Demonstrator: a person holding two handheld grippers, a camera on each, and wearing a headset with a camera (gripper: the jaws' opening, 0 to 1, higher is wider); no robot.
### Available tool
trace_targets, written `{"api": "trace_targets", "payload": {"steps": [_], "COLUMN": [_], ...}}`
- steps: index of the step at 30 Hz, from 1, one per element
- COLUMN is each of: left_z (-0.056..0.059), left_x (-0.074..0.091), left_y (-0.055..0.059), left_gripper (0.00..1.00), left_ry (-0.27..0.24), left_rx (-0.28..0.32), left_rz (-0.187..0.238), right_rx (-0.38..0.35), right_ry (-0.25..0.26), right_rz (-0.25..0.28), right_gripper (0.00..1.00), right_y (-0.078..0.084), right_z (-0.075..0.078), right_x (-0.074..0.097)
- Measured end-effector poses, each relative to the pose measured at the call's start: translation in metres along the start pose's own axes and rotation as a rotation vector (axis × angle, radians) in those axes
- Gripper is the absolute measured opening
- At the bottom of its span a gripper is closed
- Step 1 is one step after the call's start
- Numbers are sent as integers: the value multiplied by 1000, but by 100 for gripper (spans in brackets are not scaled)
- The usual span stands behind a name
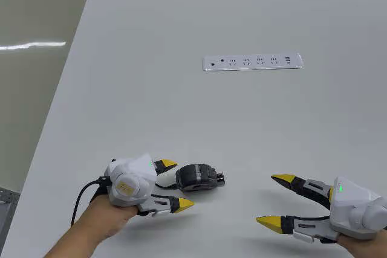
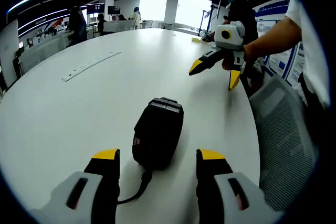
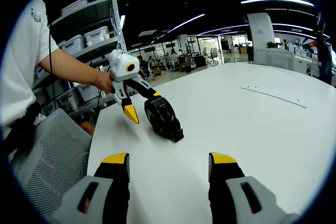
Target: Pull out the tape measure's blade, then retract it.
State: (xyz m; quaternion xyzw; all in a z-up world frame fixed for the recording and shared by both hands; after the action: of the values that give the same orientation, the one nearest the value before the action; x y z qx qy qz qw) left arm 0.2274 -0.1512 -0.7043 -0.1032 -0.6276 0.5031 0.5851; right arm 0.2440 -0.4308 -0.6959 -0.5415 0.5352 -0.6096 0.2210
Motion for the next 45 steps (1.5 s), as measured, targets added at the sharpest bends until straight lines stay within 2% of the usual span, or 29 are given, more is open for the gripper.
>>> {"api": "trace_targets", "payload": {"steps": [10,14,16,18,25,36,45], "left_z": [-2,-2,-2,-2,-3,-8,-8], "left_x": [-7,-9,-11,-14,-17,-17,-17], "left_y": [-1,-3,-3,-3,-4,-6,-6], "left_gripper": [53,51,50,49,43,31,30], "left_ry": [13,17,20,26,28,29,44], "left_rx": [-16,-14,-18,-36,-44,-60,-81], "left_rz": [-16,-8,-10,-31,-27,-29,-36], "right_rx": [10,12,12,13,13,12,13], "right_ry": [-21,-28,-31,-34,-40,-48,-52], "right_rz": [-5,-9,-11,-11,-15,-14,-19], "right_gripper": [60,59,59,59,58,57,55], "right_y": [-4,-5,-5,-6,-5,-6,-5], "right_z": [4,6,7,7,9,10,9], "right_x": [-10,-13,-14,-15,-19,-23,-24]}}
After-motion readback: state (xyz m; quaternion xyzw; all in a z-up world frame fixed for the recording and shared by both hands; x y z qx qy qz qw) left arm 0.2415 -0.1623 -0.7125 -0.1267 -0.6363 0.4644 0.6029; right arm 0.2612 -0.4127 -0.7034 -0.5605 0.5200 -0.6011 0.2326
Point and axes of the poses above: the centre of the closed fingertips' face, and the gripper's own axes: x roughly backward along the fingers, z roughly to its right, y roughly out of its underside, the point moved 8 cm from there along x, roughly backward along the fingers, and after that the axes turned 8 degrees about y, right-handed, at the moved point
